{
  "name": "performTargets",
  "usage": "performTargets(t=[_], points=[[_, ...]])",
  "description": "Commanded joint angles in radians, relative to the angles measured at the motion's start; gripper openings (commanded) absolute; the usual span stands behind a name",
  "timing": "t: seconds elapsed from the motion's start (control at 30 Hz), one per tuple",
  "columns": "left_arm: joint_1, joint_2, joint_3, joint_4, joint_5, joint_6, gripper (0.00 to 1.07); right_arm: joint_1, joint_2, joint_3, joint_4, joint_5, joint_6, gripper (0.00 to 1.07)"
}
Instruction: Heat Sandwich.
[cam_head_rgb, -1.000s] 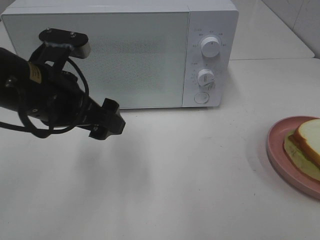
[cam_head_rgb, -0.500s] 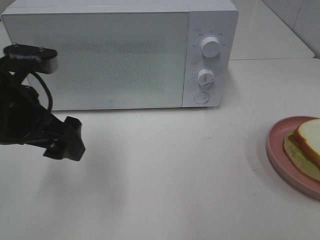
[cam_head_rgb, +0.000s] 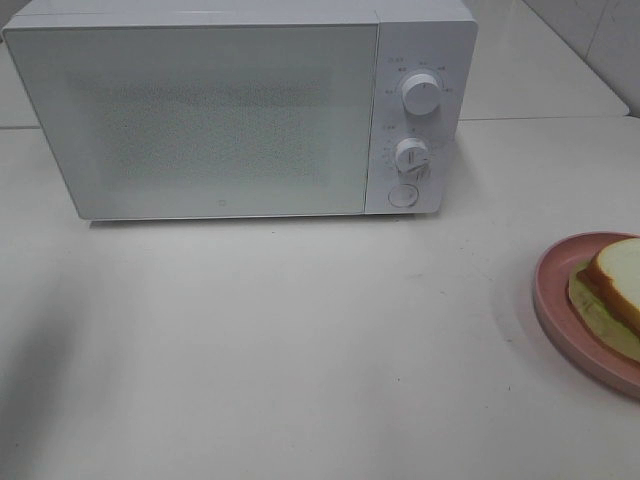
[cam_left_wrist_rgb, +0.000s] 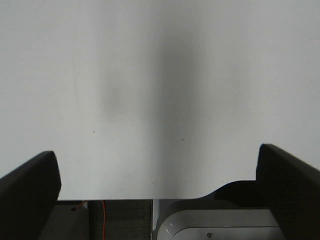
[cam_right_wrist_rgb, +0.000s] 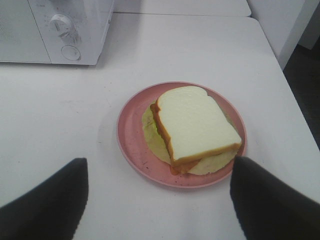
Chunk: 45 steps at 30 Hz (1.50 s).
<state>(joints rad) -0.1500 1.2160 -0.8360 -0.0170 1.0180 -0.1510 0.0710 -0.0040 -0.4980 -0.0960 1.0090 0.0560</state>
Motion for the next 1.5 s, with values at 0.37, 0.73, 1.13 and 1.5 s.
performTargets(t=[0.37, 0.73, 1.13, 1.5], points=[[0.141, -0.279, 0.084, 0.027, 0.172, 0.023, 1.0, -0.008, -0.027, 0.0, 0.0, -0.015, -0.007, 0.74], [0.141, -0.673, 0.257, 0.017, 0.114, 0.116, 1.0, -0.008, -0.027, 0.0, 0.0, -0.015, -0.005, 0.74], [0.141, -1.039, 0.321, -0.003, 0.056, 0.133, 1.0, -0.008, -0.027, 0.0, 0.0, -0.015, -0.005, 0.74], [0.141, -1.244, 0.321, -0.003, 0.056, 0.131, 1.0, -0.008, -0.027, 0.0, 0.0, -0.015, -0.004, 0.74]])
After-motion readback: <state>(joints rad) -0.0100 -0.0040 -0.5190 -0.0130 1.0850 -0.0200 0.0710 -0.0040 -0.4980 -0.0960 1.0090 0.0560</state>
